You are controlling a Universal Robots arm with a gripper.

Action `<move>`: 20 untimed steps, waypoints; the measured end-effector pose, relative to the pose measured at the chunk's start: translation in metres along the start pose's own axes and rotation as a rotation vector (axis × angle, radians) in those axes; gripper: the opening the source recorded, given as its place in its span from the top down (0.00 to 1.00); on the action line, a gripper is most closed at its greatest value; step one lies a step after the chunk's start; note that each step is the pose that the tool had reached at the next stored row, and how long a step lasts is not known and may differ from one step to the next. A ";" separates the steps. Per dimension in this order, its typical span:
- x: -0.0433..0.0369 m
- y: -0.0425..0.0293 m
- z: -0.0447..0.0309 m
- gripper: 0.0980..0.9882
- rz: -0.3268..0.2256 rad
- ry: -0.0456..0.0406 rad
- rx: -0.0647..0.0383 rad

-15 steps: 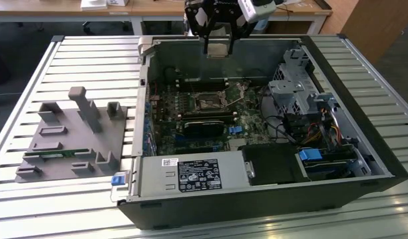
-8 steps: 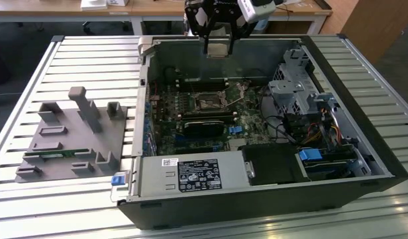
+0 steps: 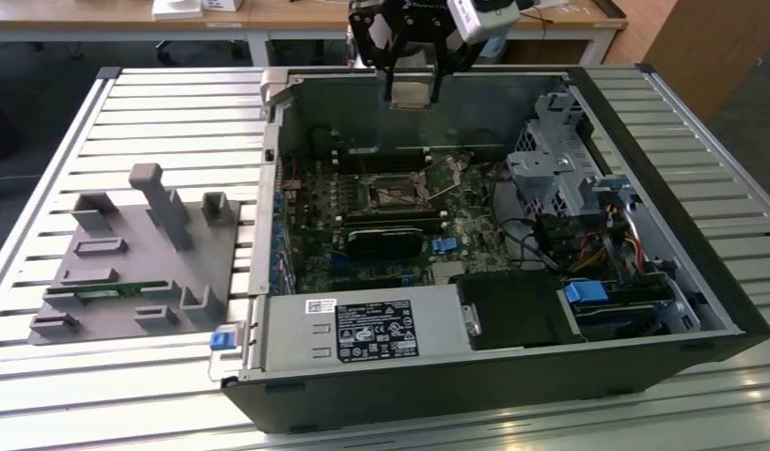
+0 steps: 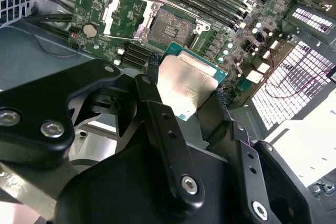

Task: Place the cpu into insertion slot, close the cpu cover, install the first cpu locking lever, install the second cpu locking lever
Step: 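Place the cpu into insertion slot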

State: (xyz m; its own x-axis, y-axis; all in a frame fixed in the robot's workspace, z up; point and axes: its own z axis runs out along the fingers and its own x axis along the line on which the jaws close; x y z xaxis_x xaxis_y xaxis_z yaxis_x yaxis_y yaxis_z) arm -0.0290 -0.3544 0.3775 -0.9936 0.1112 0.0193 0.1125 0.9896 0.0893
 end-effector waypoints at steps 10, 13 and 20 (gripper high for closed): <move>0.0000 0.0000 0.0000 0.50 0.016 -0.0015 0.000; 0.0000 0.0000 0.0000 0.50 0.022 -0.0020 0.000; 0.0000 0.0000 0.0000 0.50 0.032 -0.0029 -0.001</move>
State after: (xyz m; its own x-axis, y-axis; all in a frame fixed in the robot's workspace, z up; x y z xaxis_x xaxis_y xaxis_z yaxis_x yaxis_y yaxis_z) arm -0.0290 -0.3544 0.3774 -0.9896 0.1428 0.0193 0.1440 0.9855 0.0893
